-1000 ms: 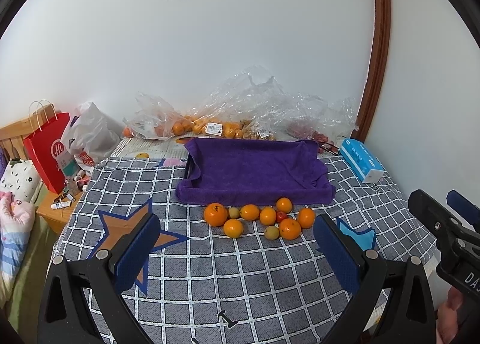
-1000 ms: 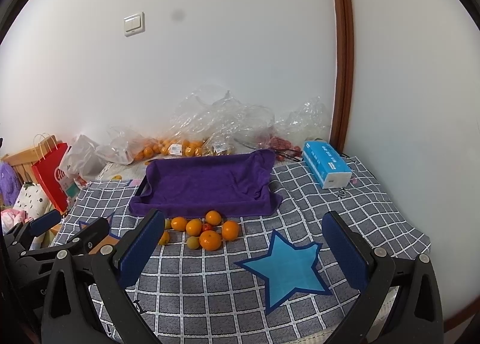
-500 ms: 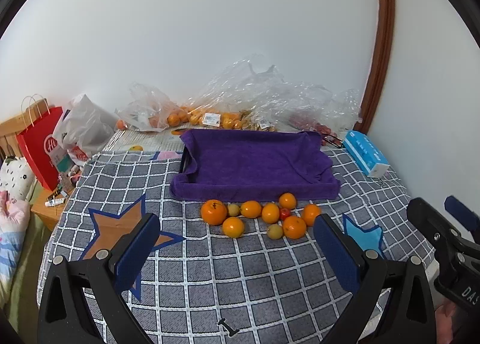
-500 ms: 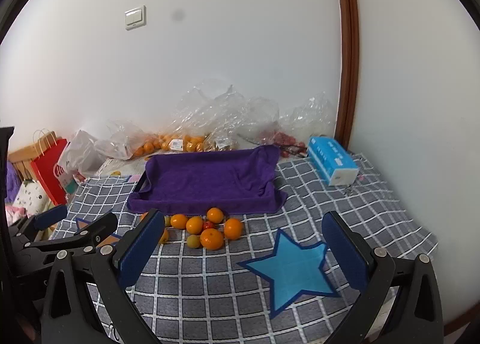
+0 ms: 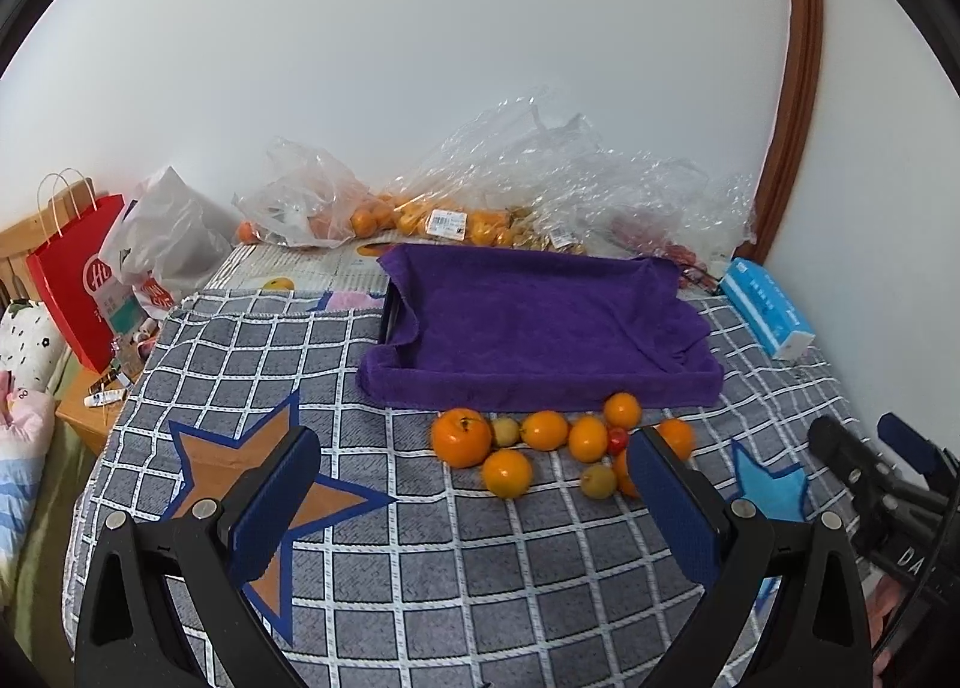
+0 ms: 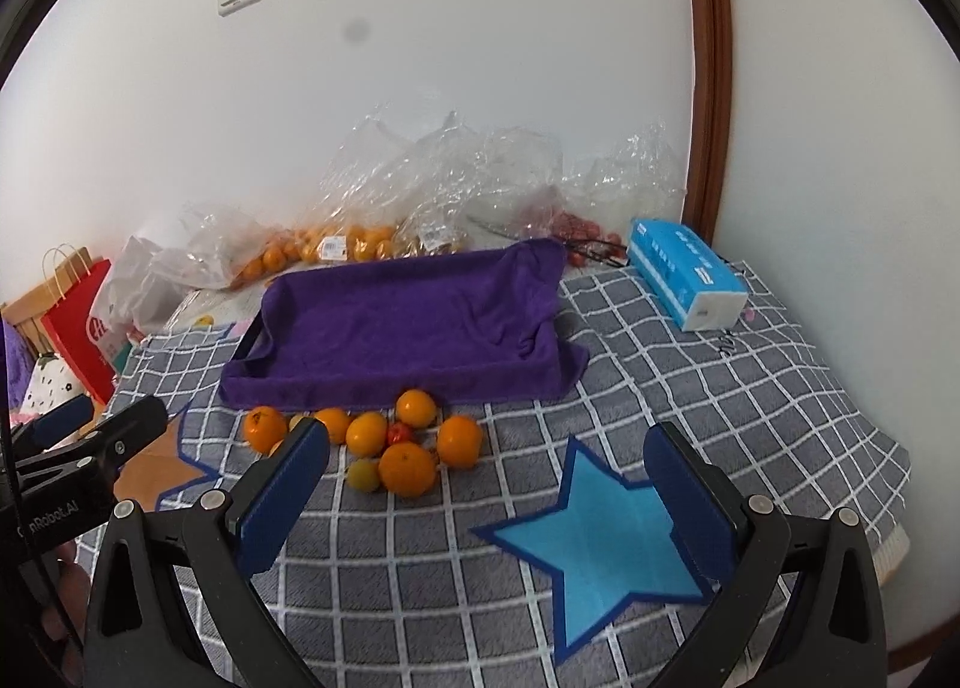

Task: Organize fruits
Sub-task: 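Close the right tool on a large orange while the left tool grasps a stemmed orange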

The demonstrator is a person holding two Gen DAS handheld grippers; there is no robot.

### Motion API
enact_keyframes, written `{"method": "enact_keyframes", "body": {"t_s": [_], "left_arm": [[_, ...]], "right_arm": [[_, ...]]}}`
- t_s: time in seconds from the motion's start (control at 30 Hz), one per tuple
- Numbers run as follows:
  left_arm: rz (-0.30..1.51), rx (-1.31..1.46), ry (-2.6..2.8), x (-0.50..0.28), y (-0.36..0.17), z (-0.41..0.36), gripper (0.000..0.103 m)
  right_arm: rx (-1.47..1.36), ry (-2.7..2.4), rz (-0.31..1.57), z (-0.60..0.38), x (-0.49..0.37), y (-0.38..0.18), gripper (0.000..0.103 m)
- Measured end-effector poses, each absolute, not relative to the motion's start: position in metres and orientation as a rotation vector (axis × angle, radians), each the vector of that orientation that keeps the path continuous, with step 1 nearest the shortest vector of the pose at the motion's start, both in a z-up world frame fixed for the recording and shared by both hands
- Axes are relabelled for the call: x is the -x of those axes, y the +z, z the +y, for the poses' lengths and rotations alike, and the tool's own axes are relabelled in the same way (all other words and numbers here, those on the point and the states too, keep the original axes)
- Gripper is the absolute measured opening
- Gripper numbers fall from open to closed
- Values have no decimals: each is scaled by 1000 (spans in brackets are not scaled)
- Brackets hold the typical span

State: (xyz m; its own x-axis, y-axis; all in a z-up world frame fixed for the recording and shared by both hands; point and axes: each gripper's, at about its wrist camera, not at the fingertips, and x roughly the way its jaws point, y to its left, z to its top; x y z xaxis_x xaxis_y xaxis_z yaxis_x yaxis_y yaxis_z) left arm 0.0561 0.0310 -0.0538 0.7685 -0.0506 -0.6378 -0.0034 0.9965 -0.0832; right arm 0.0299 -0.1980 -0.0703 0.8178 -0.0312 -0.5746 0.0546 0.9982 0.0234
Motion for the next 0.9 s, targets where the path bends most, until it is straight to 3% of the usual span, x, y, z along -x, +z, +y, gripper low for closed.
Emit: {"method": "enact_keyframes", "body": {"t_s": [0.57, 0.77, 0.9], "left_arm": [[776, 159, -80, -93, -98, 51, 102], [804, 142, -49, -103, -111, 66, 102], [821, 166, -31, -109, -122, 81, 102]], "right_arm": [[16, -19, 568, -192, -60, -107, 103], [5, 18, 707, -191, -86, -126, 103], [-33, 27, 733, -194, -97, -137, 97]]}}
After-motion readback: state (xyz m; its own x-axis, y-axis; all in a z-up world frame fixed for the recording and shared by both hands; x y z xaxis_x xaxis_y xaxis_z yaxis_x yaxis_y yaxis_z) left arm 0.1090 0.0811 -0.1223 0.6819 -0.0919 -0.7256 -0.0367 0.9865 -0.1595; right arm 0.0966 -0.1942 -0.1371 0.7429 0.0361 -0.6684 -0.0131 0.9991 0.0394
